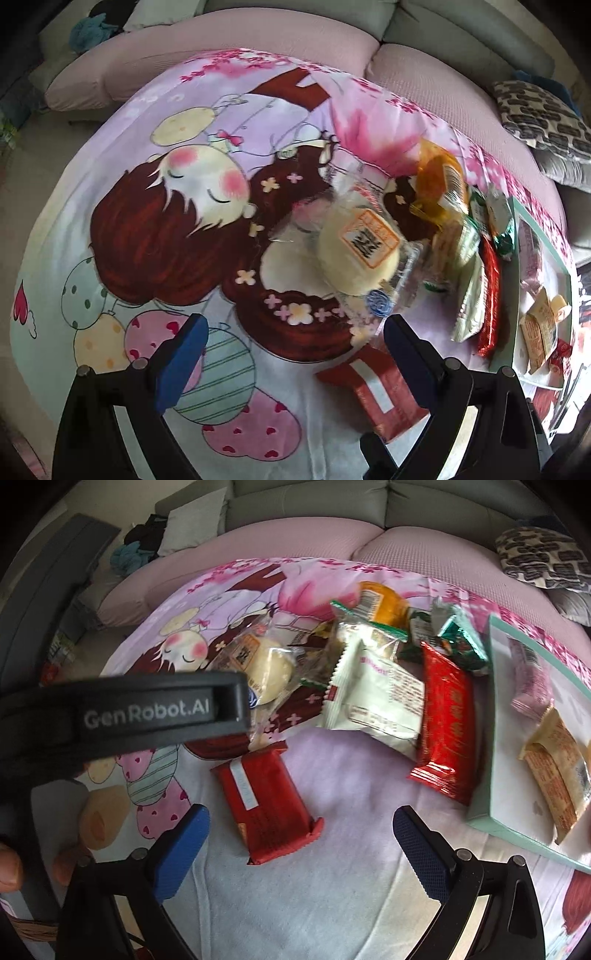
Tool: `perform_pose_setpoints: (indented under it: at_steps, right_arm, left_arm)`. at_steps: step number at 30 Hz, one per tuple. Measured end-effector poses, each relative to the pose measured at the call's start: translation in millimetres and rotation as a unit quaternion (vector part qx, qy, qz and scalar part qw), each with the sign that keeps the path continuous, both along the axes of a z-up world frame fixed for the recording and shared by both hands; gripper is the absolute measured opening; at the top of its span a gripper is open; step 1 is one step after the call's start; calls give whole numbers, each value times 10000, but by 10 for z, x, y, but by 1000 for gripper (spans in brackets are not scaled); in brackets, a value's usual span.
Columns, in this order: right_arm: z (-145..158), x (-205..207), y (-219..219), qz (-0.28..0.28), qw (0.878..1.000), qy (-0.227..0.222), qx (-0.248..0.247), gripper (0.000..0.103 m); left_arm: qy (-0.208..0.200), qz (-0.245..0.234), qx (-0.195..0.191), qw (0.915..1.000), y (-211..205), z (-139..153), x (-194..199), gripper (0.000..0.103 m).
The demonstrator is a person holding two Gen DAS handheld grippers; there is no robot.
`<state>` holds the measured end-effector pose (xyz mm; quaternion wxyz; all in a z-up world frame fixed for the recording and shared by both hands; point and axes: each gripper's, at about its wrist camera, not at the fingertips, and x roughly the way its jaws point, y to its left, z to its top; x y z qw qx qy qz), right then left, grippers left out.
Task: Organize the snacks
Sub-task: 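Move the left tool to the round bun bag while the right tool approaches the red bar pack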
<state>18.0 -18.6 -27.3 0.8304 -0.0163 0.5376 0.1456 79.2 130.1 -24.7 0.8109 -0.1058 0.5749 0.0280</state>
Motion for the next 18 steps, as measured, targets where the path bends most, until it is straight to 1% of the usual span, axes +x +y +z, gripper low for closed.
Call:
perform_pose_setpoints:
  at_steps: [6,7,8,10,12,18]
  right_arm:
    - [-118,45,92,74,9999,47,-104,89]
    - [-132,56,90,43,9999,30,-145,87]
    - [-141,67,76,6,9999,26,-146,86]
    - [-139,89,20,-96,9999,49,8,82]
    - [-129,108,-28,-216,9998,5,30,79]
    - [-138,154,-229,-543,9983,120,161,64]
  left_arm:
    - [-34,127,-79,9999,78,7,-10,96]
    - [-40,132,-96,9999,78,11,-4,96]
    - [-50,137,-116,9998,82,14,-4,96]
    - [-71,142,-156,9998,86,25,-13,96]
    - [-82,131,-185,9997,78,27,-6,96]
    - [-141,108,-312,9994,10,61,45,96]
